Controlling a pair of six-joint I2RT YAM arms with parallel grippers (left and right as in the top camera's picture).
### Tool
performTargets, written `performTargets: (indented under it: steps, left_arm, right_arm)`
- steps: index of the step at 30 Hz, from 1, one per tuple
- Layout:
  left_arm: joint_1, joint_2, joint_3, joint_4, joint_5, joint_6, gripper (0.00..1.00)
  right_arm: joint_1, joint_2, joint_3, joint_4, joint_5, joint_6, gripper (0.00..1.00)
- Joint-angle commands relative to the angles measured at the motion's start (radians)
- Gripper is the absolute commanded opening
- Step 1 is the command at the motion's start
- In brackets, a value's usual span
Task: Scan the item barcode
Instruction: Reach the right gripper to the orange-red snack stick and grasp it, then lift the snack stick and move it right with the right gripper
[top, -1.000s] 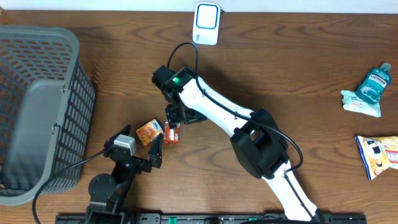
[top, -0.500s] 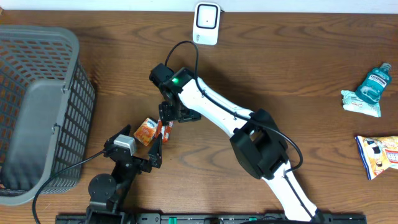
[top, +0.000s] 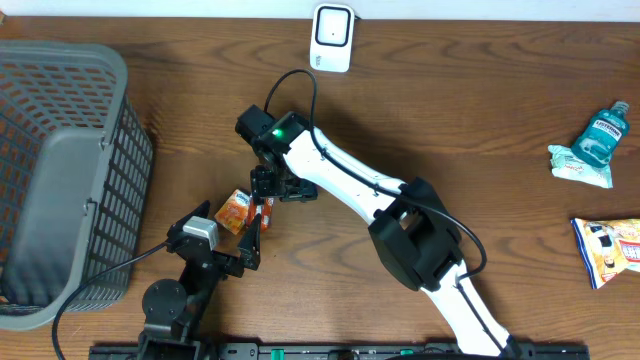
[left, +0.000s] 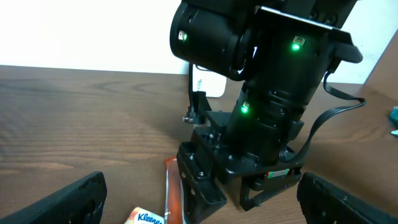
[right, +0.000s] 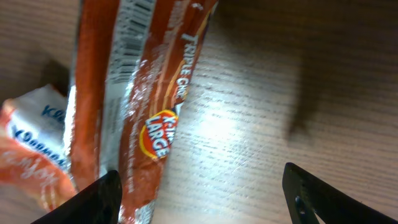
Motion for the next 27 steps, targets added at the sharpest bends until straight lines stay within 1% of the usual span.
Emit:
performTargets:
  steps: [1,4,5,7,12,13,14,19,21,23,24,27]
  left_arm:
    - [0.004,-0.003,-0.018,-0.033,0.01,0.006,0.98]
    - [0.004,-0.003,-0.018,-0.033,0.01,0.006,0.98]
    - [0.004,-0.003,-0.018,-0.033,0.01,0.006,0.98]
    - [0.004,-0.003,-0.018,-0.033,0.01,0.006,0.98]
    - [0.004,-0.003,-0.018,-0.033,0.01,0.006,0.98]
    - [0.004,-0.003,-0.018,-0.033,0.01,0.006,0.98]
    - [0.004,-0.003,-0.018,-0.033,0.01,0.006,0.98]
    - [0.004,-0.003,-0.018,-0.033,0.01,0.006,0.98]
    - [0.004,-0.003,-0.018,-0.033,0.01,0.006,0.98]
    - [0.004,-0.003,-0.018,-0.033,0.01,0.006,0.98]
    - [0.004,-0.003,-0.018,-0.033,0.01,0.006,0.98]
    - [0.004,-0.003,-0.018,-0.033,0.01,0.006,0.98]
  right_arm:
    - [0.007,-0.076,0.012,0.01,-0.017,0.017,0.77]
    - [0.007,-0.077,0.012,0.047,-0.016,0.016,0.77]
    - [0.007,-0.073,0.009,0.064,-0.015,0.016,0.83]
    - [0.008,-0.068,-0.005,0.1,-0.014,0.016,0.85]
    - [0.018,-0.066,-0.077,0.144,-0.012,0.045,0.82]
    - [0.019,-0.066,-0.095,0.163,-0.011,0.047,0.81]
    - [0.021,-0.066,-0.121,0.187,-0.008,0.051,0.77]
    - [0.02,-0.066,-0.235,0.295,0.014,0.084,0.7]
    - [0.02,-0.066,-0.278,0.344,0.014,0.084,0.64]
    - [0.02,-0.066,-0.313,0.375,0.014,0.083,0.54]
    - [0.02,-0.066,-0.326,0.38,0.014,0.083,0.47]
    - [0.02,-0.066,-0.341,0.362,0.018,0.051,0.21]
